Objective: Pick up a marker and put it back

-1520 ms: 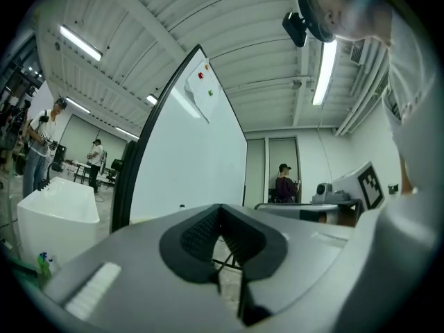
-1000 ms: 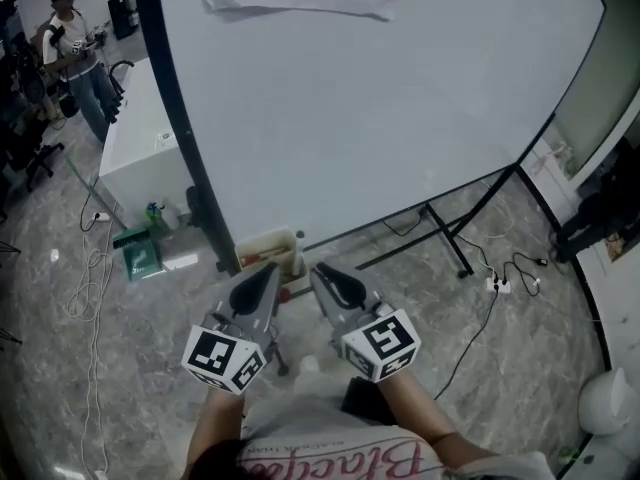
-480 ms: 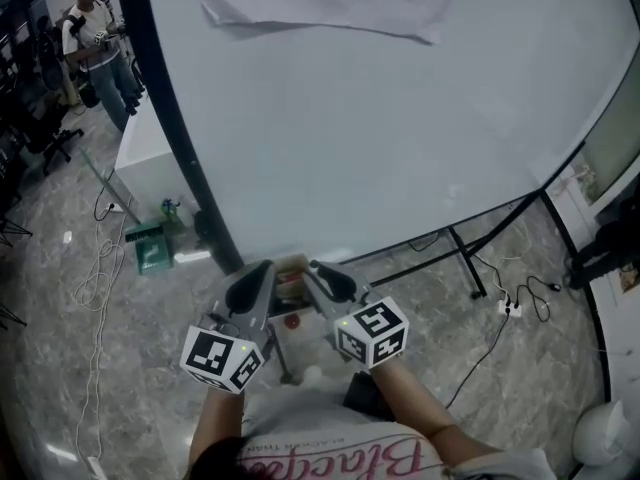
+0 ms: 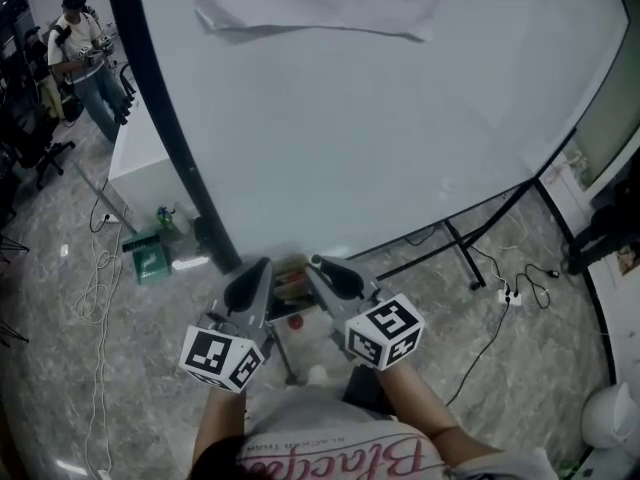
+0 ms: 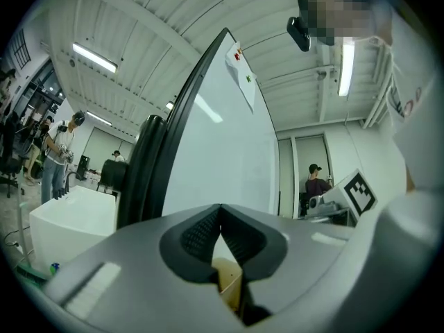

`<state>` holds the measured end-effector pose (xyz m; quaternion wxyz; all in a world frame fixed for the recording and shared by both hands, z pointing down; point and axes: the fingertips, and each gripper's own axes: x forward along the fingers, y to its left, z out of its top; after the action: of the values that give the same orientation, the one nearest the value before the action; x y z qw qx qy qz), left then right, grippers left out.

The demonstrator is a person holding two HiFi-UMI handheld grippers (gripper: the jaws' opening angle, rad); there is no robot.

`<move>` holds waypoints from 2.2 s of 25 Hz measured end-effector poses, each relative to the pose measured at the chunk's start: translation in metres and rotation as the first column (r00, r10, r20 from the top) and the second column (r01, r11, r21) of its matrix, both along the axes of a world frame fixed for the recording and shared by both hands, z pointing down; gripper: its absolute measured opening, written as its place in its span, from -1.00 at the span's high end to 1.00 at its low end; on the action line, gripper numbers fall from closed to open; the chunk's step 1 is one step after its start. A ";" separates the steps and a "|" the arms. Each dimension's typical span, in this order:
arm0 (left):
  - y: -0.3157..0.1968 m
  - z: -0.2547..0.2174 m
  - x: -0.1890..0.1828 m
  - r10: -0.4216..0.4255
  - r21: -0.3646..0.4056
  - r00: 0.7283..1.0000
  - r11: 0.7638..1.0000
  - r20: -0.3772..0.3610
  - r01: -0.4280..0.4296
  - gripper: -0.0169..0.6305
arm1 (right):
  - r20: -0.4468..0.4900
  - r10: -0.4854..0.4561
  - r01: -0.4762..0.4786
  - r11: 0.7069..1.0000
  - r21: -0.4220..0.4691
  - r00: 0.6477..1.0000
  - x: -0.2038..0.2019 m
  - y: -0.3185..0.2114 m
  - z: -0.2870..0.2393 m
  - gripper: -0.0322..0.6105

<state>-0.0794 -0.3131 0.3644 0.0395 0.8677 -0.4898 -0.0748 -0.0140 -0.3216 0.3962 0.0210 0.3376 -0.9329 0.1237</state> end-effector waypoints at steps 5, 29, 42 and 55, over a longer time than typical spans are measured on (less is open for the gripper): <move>0.001 -0.007 0.002 0.018 0.021 1.000 1.000 -0.002 -0.018 0.95 | 0.107 0.062 -0.069 0.996 0.065 0.992 0.013 0.007 -0.044 0.70; 0.002 -0.018 0.012 0.091 0.076 0.996 0.993 -0.017 -0.089 0.95 | 0.165 0.079 -0.100 0.988 0.122 0.983 0.019 0.015 -0.057 0.70; 0.002 -0.012 0.007 0.084 0.057 0.996 0.995 -0.028 -0.082 0.95 | 0.073 0.066 -0.061 0.996 -0.062 0.995 0.000 0.008 0.018 0.70; 0.008 -0.013 0.015 0.102 0.059 0.994 0.993 -0.035 -0.100 0.95 | -0.032 0.082 -0.085 0.990 -0.108 0.996 0.008 -0.004 0.042 0.68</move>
<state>-0.0640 -0.3052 0.3515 0.0275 0.8907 -0.4419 -0.1032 -0.0059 -0.3256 0.4383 0.0469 0.3764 -0.9094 0.1707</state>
